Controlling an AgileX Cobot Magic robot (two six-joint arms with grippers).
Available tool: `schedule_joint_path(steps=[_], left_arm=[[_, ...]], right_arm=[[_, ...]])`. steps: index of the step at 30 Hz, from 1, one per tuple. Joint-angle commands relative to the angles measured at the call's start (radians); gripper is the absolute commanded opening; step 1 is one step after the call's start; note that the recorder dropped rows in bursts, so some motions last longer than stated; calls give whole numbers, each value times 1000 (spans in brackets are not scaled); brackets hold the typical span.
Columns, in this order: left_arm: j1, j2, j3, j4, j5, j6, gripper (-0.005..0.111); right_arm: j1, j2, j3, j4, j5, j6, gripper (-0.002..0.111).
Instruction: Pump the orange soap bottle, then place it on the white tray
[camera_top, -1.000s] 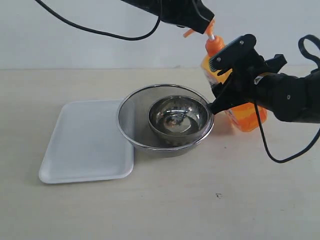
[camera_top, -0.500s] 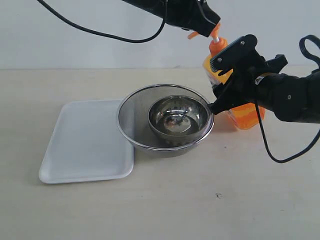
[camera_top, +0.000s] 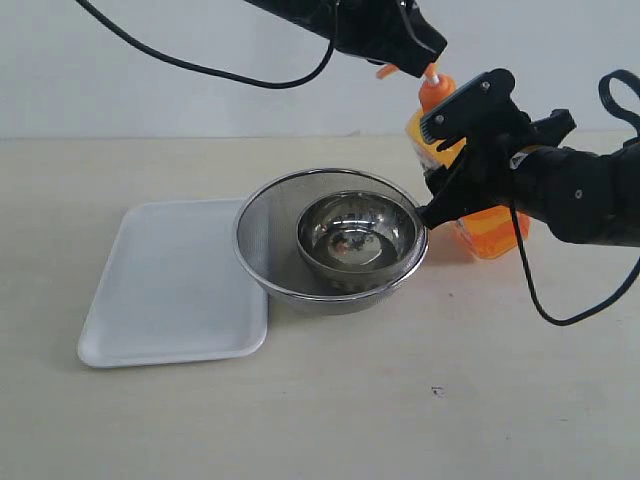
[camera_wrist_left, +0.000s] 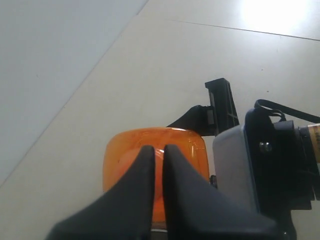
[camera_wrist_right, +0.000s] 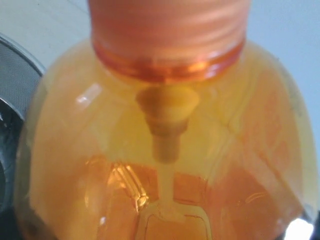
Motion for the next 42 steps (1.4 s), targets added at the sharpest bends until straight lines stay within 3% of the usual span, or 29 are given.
schedule_joint_path(steps=[1, 20, 42], left_arm=[[-23, 68, 34, 72, 126, -6, 5], [-21, -10, 32, 72, 76, -6, 5], [-15, -329, 32, 85, -40, -6, 5]], right_arm=[[18, -7, -11, -43, -17, 25, 0], [18, -7, -11, -43, -17, 25, 0], [18, -7, -11, -43, -15, 2, 0]])
